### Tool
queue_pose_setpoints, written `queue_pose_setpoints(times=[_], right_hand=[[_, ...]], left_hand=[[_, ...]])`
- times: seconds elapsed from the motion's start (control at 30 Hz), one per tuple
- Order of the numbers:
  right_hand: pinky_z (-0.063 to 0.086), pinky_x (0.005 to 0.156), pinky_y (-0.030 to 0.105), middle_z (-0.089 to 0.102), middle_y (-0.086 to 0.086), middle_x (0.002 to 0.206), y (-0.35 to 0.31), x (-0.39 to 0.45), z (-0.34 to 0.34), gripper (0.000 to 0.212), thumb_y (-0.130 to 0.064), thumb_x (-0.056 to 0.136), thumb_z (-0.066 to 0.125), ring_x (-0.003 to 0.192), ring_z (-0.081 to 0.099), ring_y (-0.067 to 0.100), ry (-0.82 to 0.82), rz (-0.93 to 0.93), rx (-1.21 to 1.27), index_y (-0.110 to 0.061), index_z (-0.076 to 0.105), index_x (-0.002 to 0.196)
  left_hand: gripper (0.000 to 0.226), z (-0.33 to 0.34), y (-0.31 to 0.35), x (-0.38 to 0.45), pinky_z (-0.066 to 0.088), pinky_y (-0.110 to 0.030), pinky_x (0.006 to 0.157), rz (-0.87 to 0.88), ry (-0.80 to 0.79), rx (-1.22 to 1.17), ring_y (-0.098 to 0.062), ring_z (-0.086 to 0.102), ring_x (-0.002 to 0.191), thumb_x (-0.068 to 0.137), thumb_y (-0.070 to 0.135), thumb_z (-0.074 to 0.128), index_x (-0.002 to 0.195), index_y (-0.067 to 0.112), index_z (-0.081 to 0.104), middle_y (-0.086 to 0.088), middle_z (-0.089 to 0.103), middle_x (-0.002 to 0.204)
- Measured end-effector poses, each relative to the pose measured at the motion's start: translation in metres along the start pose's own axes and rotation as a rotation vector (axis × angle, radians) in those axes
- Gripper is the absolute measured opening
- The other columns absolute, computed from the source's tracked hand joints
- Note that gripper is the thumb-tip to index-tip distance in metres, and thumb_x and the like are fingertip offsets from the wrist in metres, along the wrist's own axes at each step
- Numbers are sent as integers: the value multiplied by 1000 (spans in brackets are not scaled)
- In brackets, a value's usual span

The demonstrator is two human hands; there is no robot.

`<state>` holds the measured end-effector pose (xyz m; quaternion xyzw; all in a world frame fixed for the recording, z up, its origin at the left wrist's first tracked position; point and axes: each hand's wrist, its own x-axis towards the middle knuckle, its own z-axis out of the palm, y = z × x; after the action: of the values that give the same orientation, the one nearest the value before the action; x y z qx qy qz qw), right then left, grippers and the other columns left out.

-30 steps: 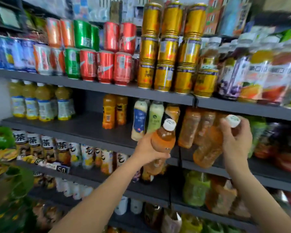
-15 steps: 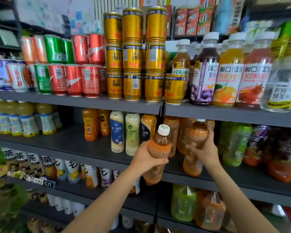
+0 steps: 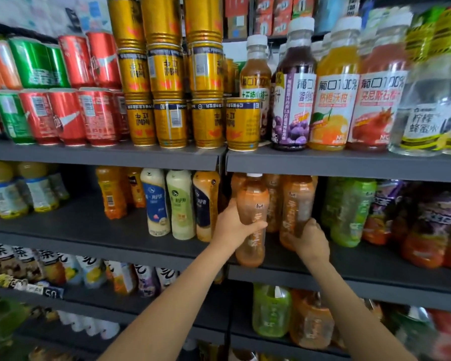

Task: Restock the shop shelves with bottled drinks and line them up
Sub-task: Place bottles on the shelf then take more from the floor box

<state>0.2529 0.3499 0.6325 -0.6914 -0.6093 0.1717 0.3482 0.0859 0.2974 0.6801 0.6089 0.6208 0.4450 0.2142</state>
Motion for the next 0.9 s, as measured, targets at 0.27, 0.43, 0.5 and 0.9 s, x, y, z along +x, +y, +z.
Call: queue_pose_setpoints(times=[0.27,0.43,0.5,0.9], right_hand=[[47,81,42,54,15,120,1,-1,0,55,-36,79,71,109,54,35,-7,-4,-31,-3,43,114],[47,85,44,52,17,122,1,-1,2,55,-32,80,71,111,52,37,-6,24,-20,-2,41,116],[45,90,46,48,21,126,-1,-4,1,63,-29,80,70,114,49,41,-6,38,20,-1,37,125],[47,86,43,43,19,118,-133,-133,75,45,0,82,61,105,50,35,98,-693,133,0,44,124]], left_hand=[[46,20,12,22,45,-31,84,-31,-114,437,-24,59,105,82,43,64,109,8,53,-9,61,113],[40,41,16,32,48,-33,76,-73,-94,534,-27,62,96,89,44,55,97,5,59,-11,64,103],[34,44,7,31,49,-35,85,-70,-74,468,-27,61,102,90,35,56,109,7,57,-11,63,108],[43,-88,-183,-125,45,-23,84,-98,89,288,-18,56,103,92,14,50,133,15,39,-1,51,122]])
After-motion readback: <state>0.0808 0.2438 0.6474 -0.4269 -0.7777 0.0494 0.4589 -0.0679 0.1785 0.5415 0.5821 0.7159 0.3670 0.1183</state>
